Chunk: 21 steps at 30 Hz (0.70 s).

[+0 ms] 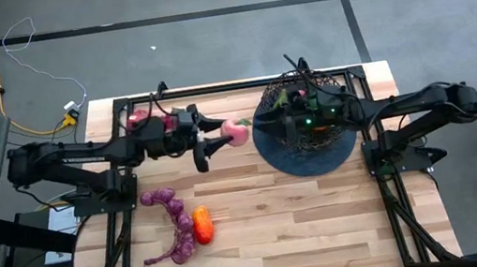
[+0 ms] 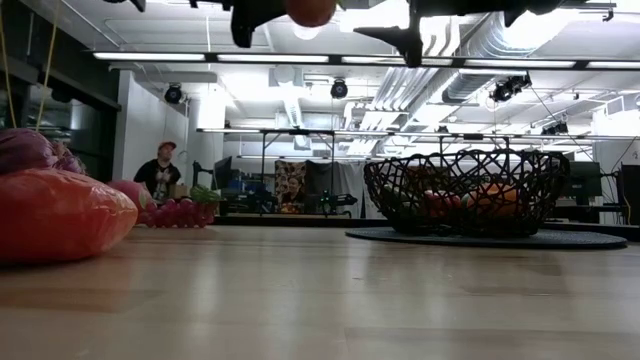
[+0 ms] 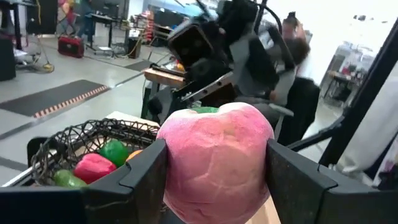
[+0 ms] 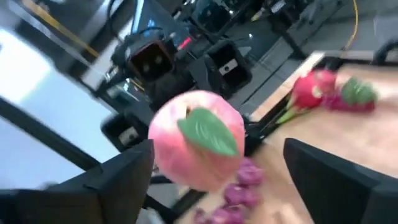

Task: Build produce basket
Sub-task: Put the peach into the wire basket

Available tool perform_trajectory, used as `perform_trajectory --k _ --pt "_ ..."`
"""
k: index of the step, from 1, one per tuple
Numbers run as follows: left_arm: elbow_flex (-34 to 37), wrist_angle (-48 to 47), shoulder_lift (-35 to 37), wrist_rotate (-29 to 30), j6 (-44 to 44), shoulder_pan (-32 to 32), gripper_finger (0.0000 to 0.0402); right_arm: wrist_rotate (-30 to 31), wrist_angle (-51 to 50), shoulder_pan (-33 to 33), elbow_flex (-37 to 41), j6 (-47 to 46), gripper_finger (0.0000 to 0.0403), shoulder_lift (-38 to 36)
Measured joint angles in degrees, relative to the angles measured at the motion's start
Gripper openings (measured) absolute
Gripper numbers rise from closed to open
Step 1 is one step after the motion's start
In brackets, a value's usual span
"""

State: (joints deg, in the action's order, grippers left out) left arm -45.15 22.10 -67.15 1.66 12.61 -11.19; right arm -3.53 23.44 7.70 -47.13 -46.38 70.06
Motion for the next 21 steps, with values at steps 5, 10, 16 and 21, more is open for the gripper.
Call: perform_trajectory --k 5,10,16,21 --pt "-2.0 0.1 -1.8 -0.2 -5.7 0.0 0.0218 -2.1 0.5 0.3 0.0 -17.4 0.0362 0.4" --pt "-2.3 0.0 -2.0 -0.2 -11.5 0.0 0.0218 -2.6 0.9 -0.3 0.0 -23.7 0.0362 0.6" --pt "-2.3 1.0 -3.6 -0.1 -12.4 0.0 0.0218 -0.7 1.6 -0.6 0.0 -26.8 0.0362 1.1" --pt "-2.3 2.0 -5.7 -0.1 -12.2 0.0 0.0218 -1.3 3.3 -0.9 0.0 -28.4 0.0362 3.4"
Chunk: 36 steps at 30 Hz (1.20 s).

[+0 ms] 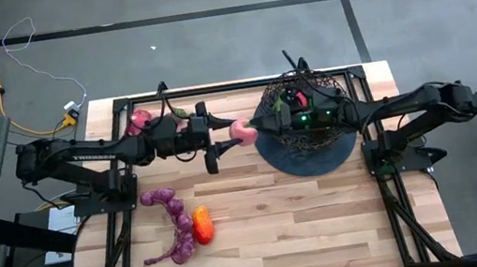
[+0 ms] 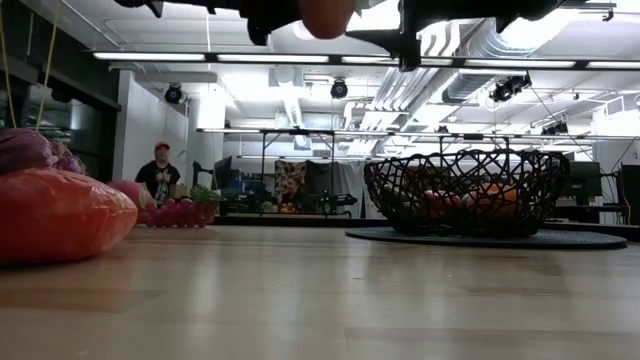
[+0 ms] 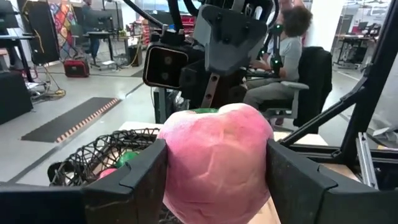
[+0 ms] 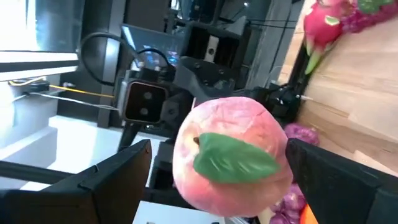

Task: Build produce basket
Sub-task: Put the peach into the wire basket

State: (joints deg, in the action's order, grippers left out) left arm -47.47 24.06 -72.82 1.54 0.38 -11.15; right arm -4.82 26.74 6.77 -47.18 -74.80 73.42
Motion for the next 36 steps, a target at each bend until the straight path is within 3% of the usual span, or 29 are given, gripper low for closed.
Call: perform_trajectory --k 17,25,31,36 --pt "0.0 1.5 -0.8 0.0 0.9 0.0 0.0221 -2.4 2.5 -0.4 0.0 -2.2 0.0362 3.5" --pt "0.0 1.4 -0.8 0.4 2.9 0.0 0.0275 -2.2 2.5 -0.4 0.0 -1.7 0.0359 3.5" --pt "0.0 1.5 -0.8 0.6 3.1 0.0 0.0322 -2.2 2.5 -0.5 0.0 -1.7 0.0316 3.5" --pt "0.0 0.3 0.7 0.7 2.6 -0.3 0.0338 -2.3 2.4 -0.5 0.0 -1.1 0.0279 3.5"
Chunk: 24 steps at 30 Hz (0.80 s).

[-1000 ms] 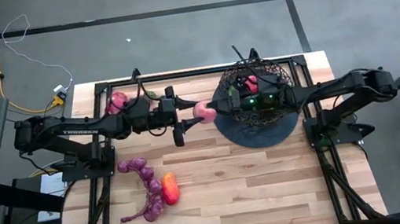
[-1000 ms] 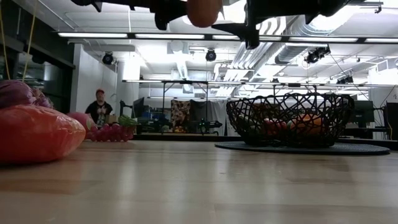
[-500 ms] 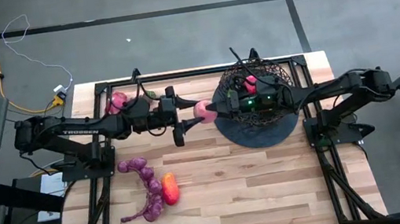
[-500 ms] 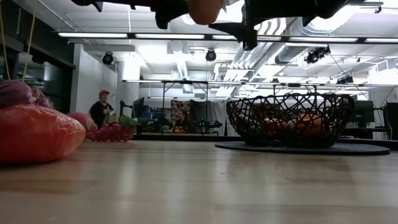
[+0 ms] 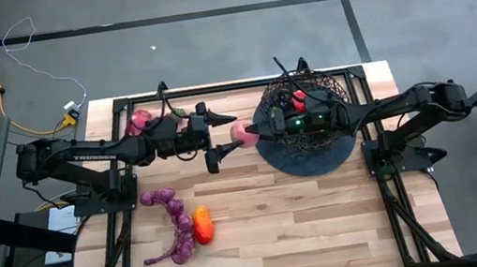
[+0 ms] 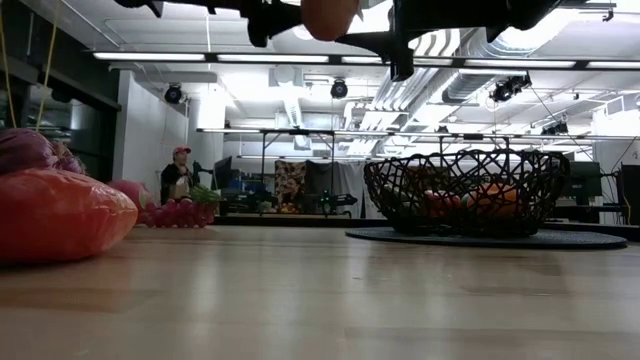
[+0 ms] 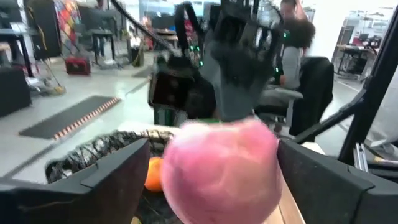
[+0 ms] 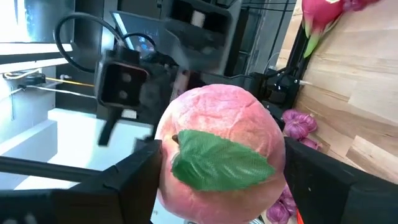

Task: Build produce basket
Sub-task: Put the peach into the wire basket

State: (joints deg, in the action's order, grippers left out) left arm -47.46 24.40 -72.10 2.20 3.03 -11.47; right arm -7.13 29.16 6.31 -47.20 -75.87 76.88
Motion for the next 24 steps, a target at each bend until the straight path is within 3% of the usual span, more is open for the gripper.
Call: perform_trajectory --k 8,16,24 --pt "0.0 -7.6 15.0 0.2 0.6 -2.9 0.0339 -1.8 -0.7 3.6 0.0 9.3 0.0276 -5.3" --pt "0.0 -14.9 30.2 -1.8 11.7 -4.0 0.0339 -1.6 -2.6 8.3 0.0 28.0 0.0276 -18.4" --pt "0.0 -17.0 32.3 -5.0 17.5 -3.3 0.0339 8.5 -28.6 10.4 -2.2 36.0 0.0276 -26.0"
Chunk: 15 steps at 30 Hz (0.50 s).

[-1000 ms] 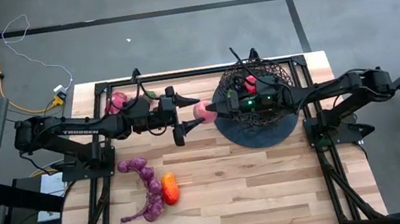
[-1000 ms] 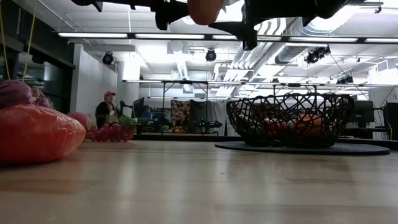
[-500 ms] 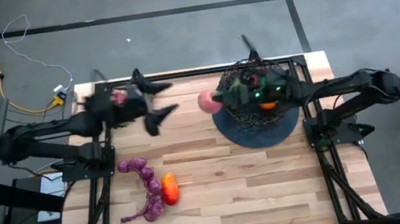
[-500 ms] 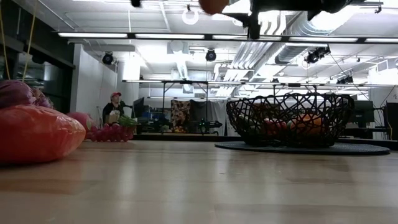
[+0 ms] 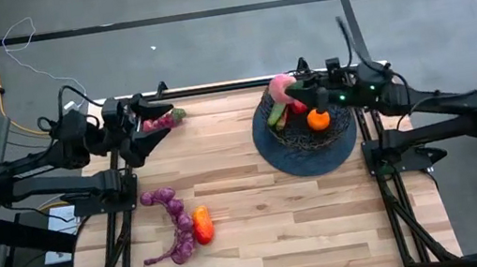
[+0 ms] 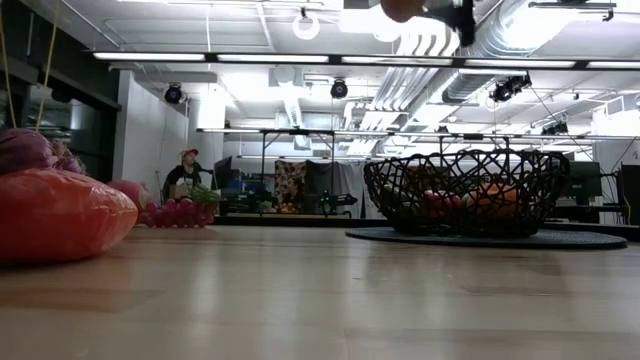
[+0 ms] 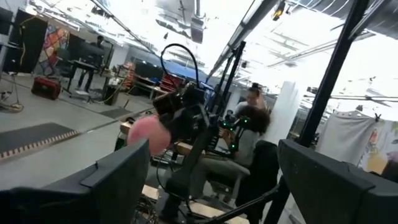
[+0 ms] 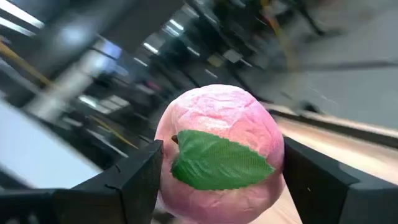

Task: Build produce basket
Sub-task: Put the peach into the wire basket

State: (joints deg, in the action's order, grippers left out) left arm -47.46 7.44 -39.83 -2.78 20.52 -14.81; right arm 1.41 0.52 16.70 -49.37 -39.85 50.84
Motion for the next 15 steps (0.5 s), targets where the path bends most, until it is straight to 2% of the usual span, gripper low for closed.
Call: perform_trajectory --k 4,8,11,15 --pt "0.0 0.0 -1.1 0.5 0.1 0.0 0.0339 2.9 -23.7 1.1 -9.4 6.1 0.0276 2.8" --pt "0.0 -0.3 -2.5 0.6 -0.1 0.0 0.0339 8.9 -43.7 1.8 -18.9 13.0 0.0276 8.4" --pt "0.0 -0.2 -3.3 0.8 -0.1 0.0 0.0339 10.4 -52.9 3.0 -22.5 17.0 0.0276 12.6" --pt "0.0 -0.2 -4.2 0.8 -0.1 0.0 0.0339 8.8 -57.3 4.6 -22.5 20.9 0.0276 17.5"
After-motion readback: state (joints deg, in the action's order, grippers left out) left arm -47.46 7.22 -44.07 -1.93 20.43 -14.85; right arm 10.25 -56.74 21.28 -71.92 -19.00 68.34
